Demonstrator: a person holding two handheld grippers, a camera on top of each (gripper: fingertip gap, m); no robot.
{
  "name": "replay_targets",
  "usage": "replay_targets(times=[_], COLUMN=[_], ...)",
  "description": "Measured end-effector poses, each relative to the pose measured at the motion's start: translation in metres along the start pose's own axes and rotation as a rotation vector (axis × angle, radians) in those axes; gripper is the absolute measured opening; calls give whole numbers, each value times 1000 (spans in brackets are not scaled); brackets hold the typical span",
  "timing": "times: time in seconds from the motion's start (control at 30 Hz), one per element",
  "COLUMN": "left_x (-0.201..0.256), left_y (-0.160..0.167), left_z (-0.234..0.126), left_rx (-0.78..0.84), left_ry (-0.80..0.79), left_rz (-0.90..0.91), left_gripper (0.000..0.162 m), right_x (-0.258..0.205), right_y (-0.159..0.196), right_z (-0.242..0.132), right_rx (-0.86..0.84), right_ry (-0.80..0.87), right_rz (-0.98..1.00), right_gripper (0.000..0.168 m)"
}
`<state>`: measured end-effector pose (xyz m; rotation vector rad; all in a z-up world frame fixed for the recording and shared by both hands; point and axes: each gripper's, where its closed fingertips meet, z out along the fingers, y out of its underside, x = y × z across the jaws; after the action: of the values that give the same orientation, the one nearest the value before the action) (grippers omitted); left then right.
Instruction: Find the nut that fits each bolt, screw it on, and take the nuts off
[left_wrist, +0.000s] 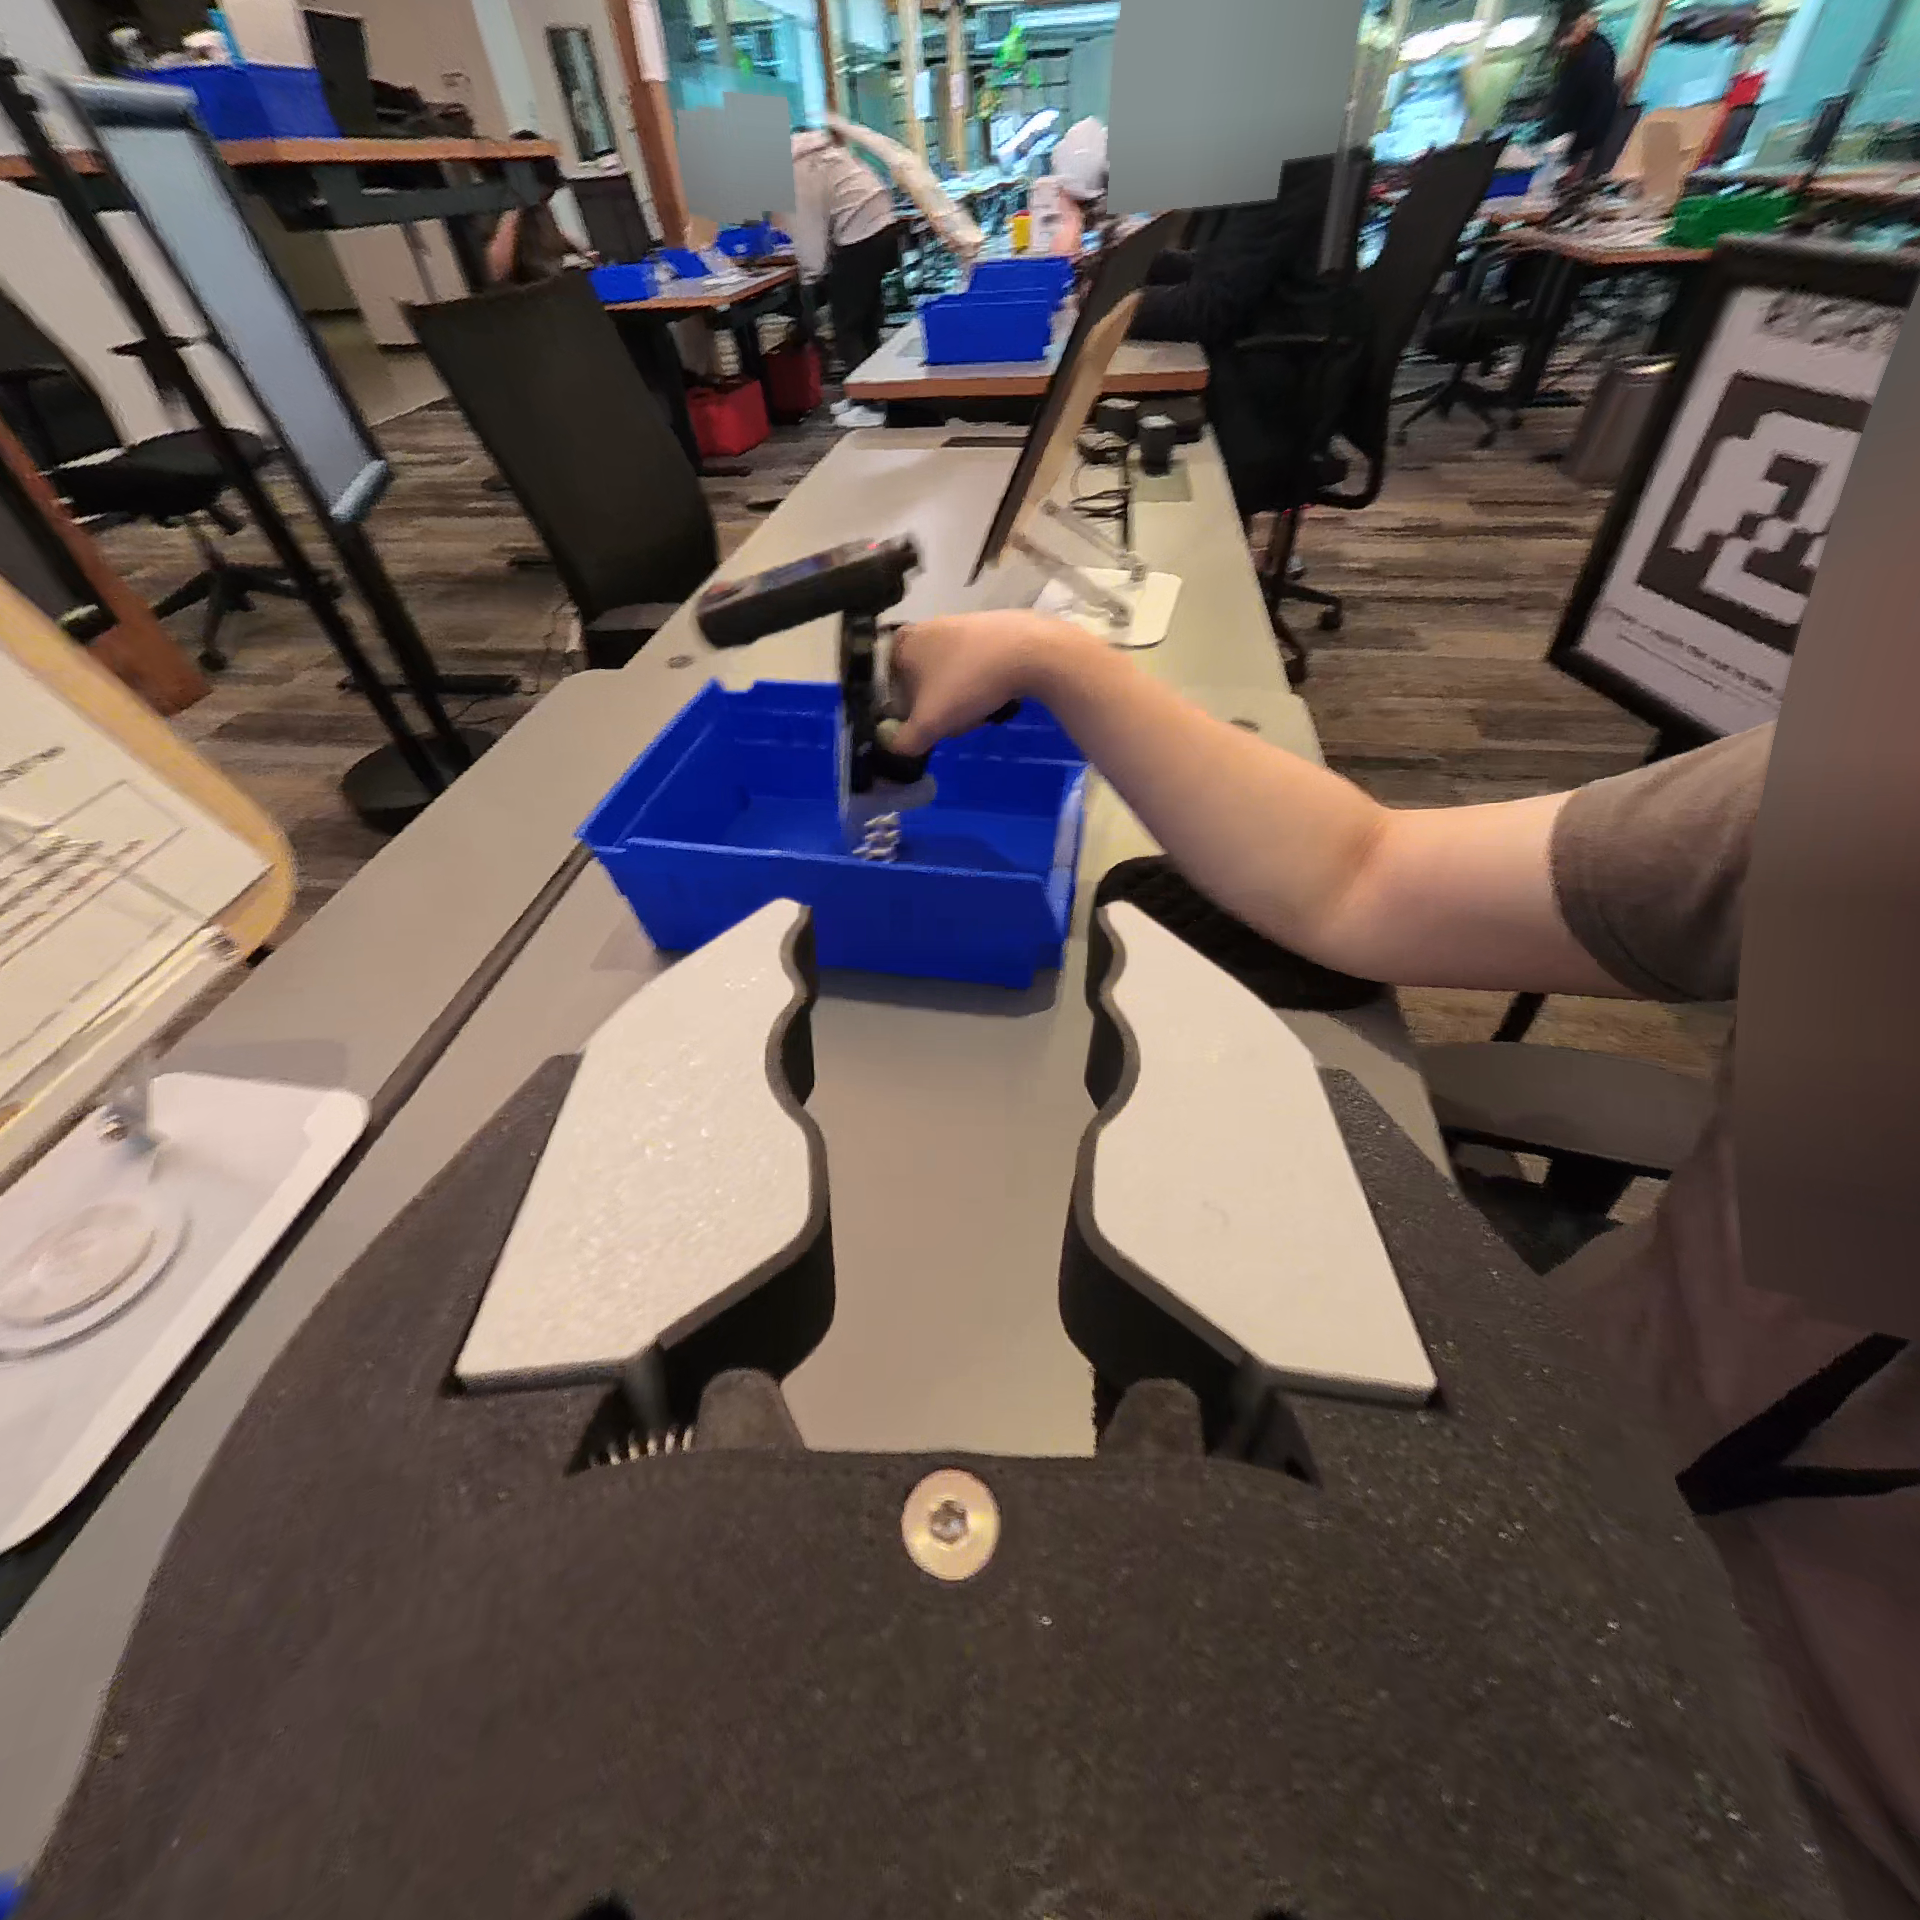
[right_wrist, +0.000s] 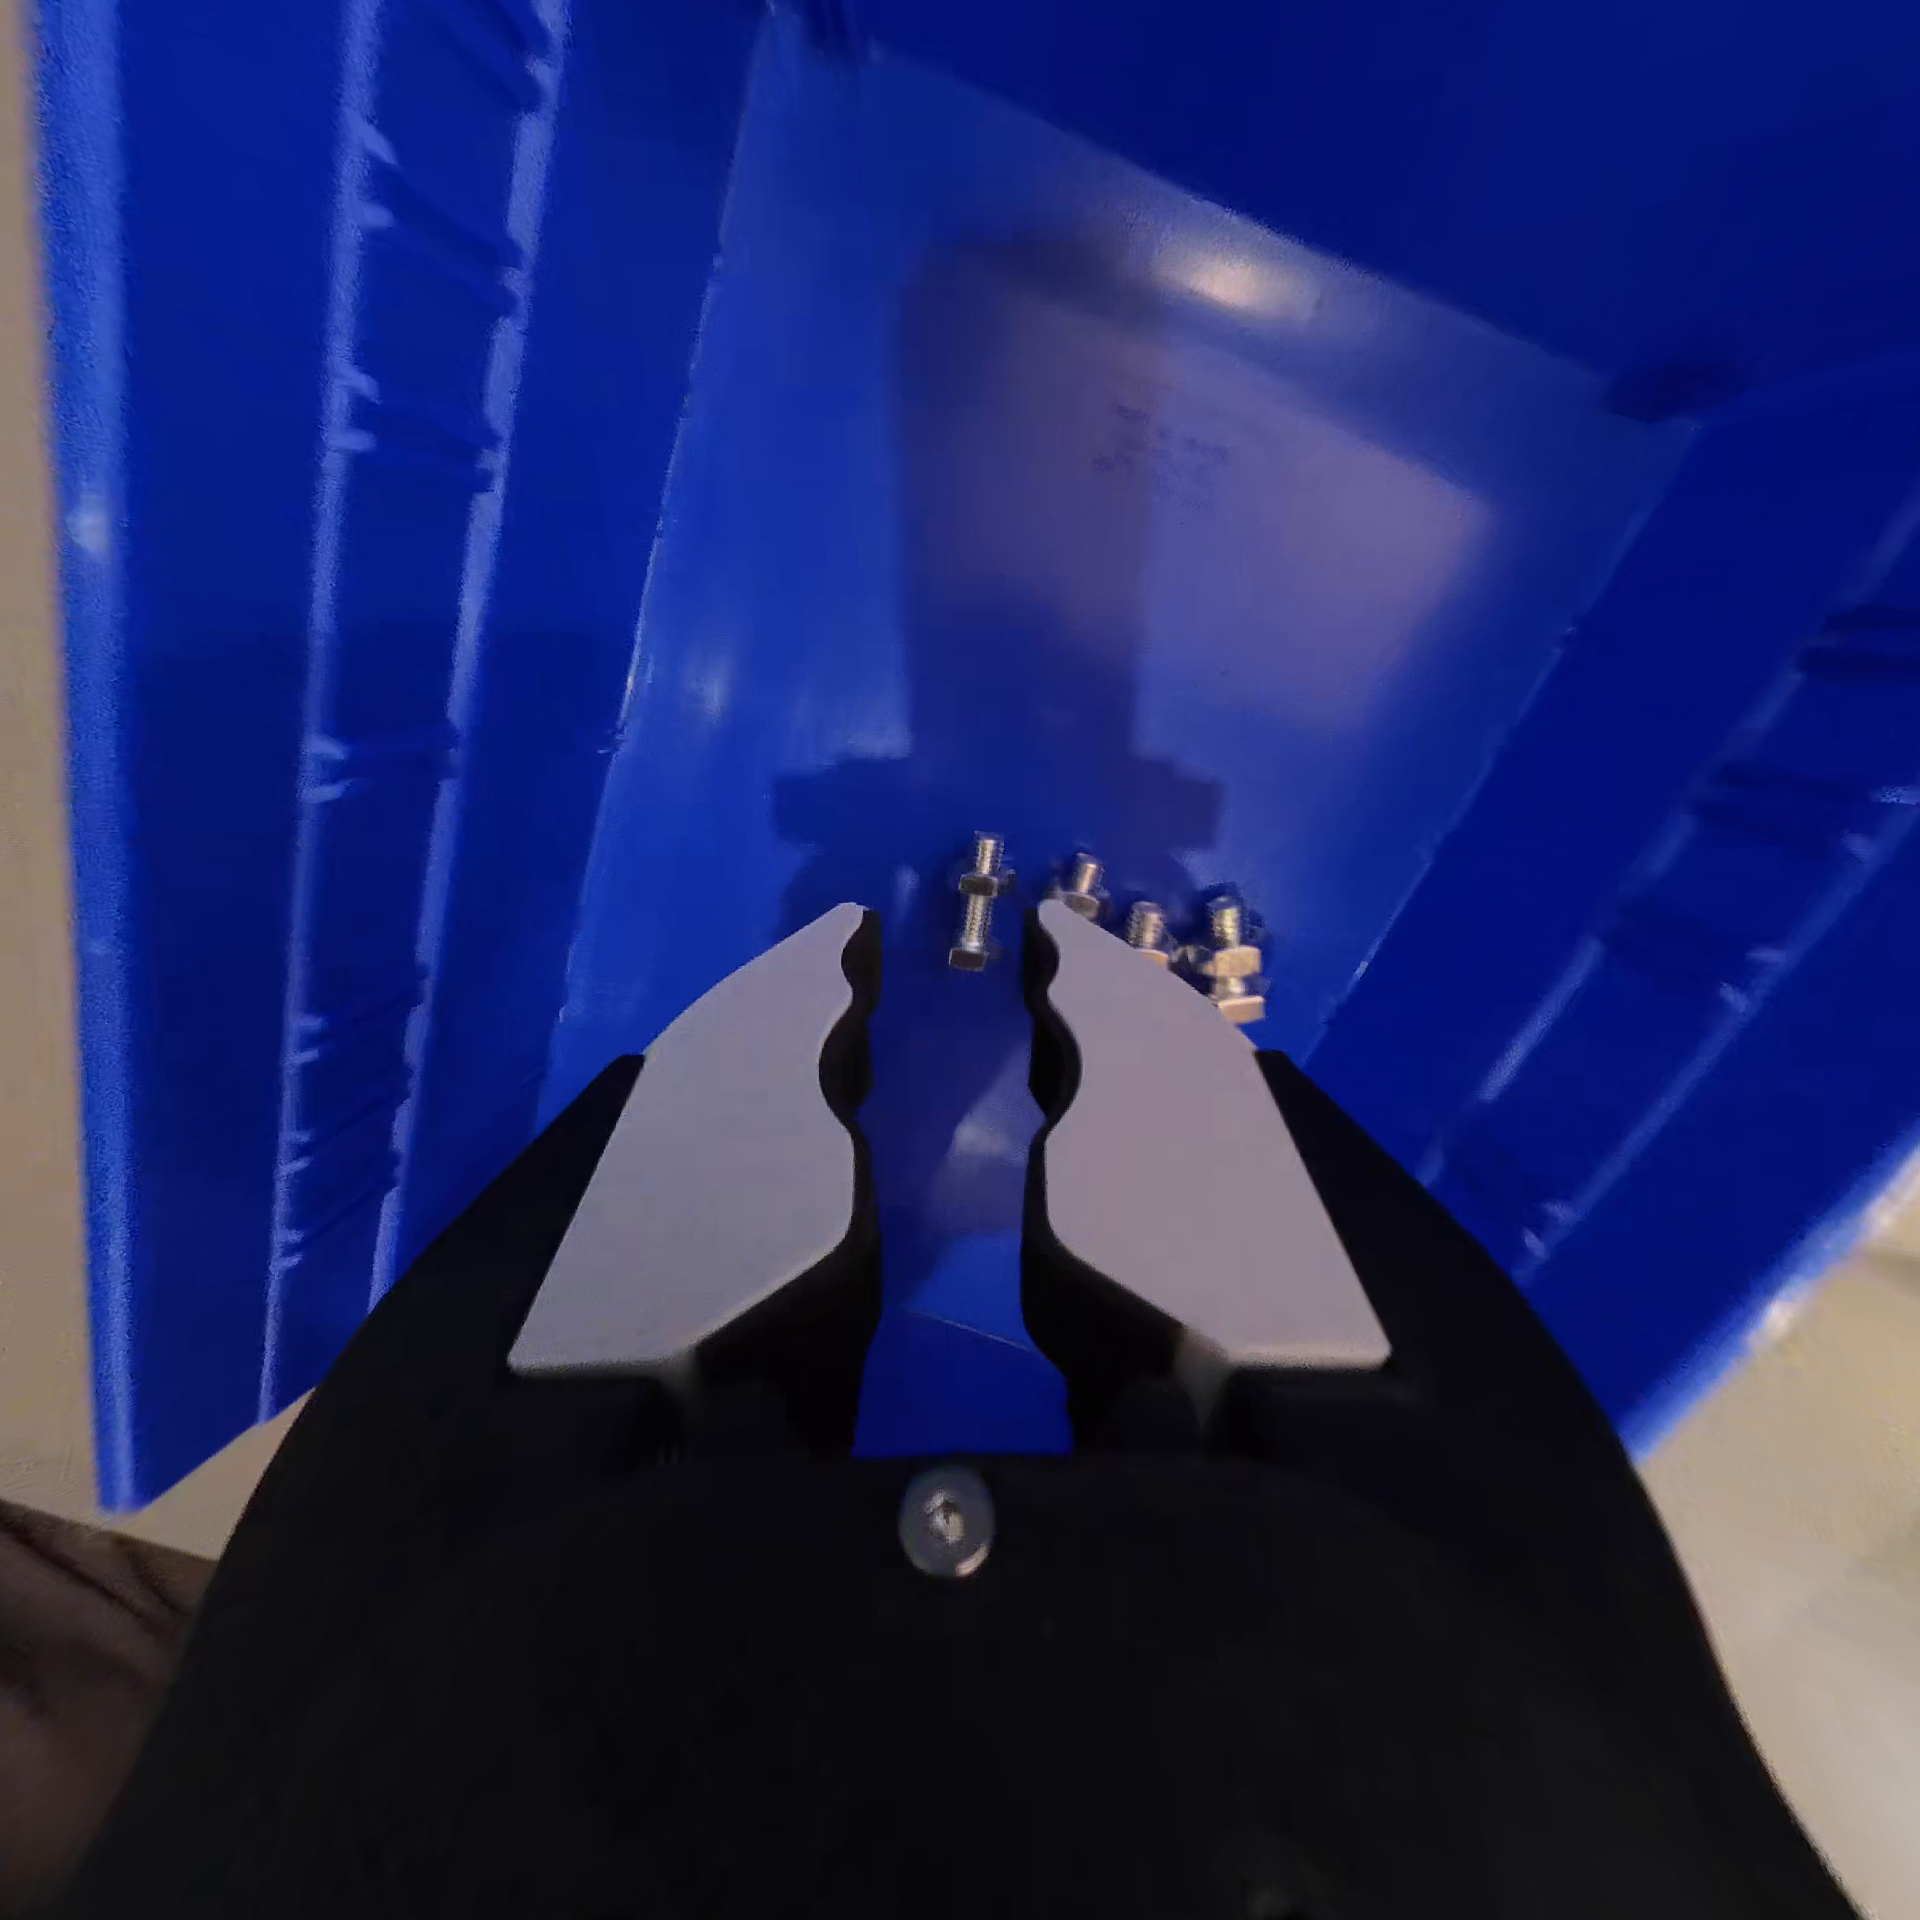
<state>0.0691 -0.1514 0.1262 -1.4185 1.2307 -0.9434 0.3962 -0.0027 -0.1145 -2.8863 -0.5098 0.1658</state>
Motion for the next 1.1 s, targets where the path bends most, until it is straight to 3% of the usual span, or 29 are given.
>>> replay_targets(times=[0.17, 0.3, 0.43, 0.57, 0.93, 1.1], left_x=[-59, -108, -120, -141, -194, -201], left_y=[14, 48, 96, 144, 278, 307], left_z=[-61, -134, -168, -181, -155, -153], left_rx=[-123, -267, -385, -490, -790, -872], left_ry=[-390, -731, -758, -776, -795, -822], left_rz=[23, -107, -331, -519, -809, -852], left_gripper=[40, 34, 26, 16, 23, 20], right_x=[-7, -32, -67, -84, -94, -95], right_y=[-15, -37, -60, -65, -68, -70], right_z=[-55, -107, -152, -175, -164, -154], right_rx=[209, 463, 722, 829, 786, 742], right_ry=[26, 7, -66, -22, 45, 69], right_rz=[-35, -107, -177, -256, -330, -351], right_gripper=[28, 27, 27, 27, 27, 28])
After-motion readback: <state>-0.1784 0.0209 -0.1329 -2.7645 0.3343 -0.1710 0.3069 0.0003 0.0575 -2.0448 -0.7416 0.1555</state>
